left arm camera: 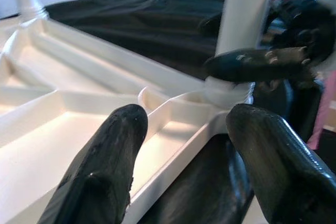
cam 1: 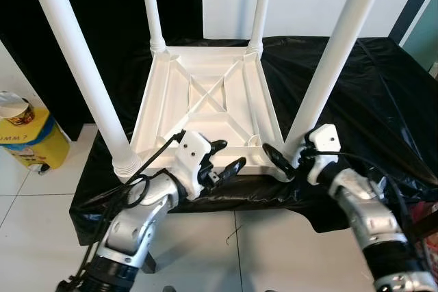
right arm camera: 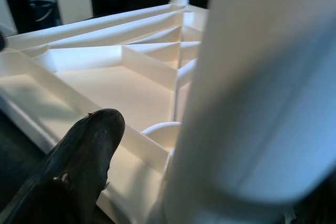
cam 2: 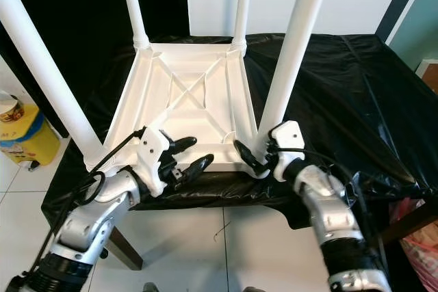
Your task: Building children table
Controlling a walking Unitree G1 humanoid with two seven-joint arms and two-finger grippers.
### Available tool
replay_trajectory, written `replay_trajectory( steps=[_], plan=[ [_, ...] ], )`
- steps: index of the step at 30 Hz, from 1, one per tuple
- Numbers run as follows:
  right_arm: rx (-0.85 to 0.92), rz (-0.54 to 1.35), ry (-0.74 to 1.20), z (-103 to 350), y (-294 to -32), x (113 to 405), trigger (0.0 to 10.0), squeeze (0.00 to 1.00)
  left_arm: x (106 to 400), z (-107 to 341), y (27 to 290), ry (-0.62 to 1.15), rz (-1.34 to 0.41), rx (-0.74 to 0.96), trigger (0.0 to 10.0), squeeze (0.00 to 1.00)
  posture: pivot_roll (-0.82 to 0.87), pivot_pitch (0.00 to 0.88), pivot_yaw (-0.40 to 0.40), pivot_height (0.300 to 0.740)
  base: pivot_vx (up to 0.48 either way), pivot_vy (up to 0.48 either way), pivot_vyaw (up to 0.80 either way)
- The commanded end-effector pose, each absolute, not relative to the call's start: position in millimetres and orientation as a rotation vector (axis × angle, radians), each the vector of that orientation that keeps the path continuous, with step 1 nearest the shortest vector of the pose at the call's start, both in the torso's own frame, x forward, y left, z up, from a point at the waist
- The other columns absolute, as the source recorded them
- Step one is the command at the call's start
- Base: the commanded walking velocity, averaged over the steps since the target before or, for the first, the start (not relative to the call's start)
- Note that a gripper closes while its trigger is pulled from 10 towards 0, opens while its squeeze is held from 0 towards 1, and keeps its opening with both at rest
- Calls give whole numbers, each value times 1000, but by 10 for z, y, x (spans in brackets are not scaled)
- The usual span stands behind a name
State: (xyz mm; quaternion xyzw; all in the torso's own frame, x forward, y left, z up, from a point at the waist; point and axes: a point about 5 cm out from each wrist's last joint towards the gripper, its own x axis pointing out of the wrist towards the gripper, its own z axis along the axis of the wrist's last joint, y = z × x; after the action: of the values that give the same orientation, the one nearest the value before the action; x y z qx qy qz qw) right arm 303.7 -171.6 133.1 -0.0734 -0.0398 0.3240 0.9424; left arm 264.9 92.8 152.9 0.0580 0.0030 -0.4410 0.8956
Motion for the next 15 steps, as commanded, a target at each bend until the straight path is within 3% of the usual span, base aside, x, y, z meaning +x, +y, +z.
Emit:
replay_trajectory(
  steps=[1, 11, 12, 14, 15],
  plan=[
    [-164, 702, -49, 1286, -1730, 3069, 10000, 0, 2512, 1520, 841, 28, -1150, 120, 10000, 0, -49, 0, -17, 740, 0, 0, 0],
    [-232, 796, -3, 1251, -1717, 3166, 10000, 0, 2473, 1489, 835, 63, -1197, 144, 10000, 0, -29, 0, -18, 740, 0, 0, 0],
    [-237, 798, -7, 1252, -1717, 3175, 4118, 0, 2466, 1489, 832, 67, -1198, 143, 10000, 0, -27, 0, -16, 740, 0, 0, 0],
    [-239, 802, -10, 1253, -1721, 3182, 4118, 0, 2460, 1491, 832, 70, -1198, 144, 10000, 0, -27, 0, -16, 740, 0, 0, 0],
    [-240, 803, -9, 1245, -1728, 3184, 0, 0, 2457, 1491, 838, 74, -1197, 145, 10000, 0, -27, 0, -12, 740, 0, 0, 0]
  ],
)
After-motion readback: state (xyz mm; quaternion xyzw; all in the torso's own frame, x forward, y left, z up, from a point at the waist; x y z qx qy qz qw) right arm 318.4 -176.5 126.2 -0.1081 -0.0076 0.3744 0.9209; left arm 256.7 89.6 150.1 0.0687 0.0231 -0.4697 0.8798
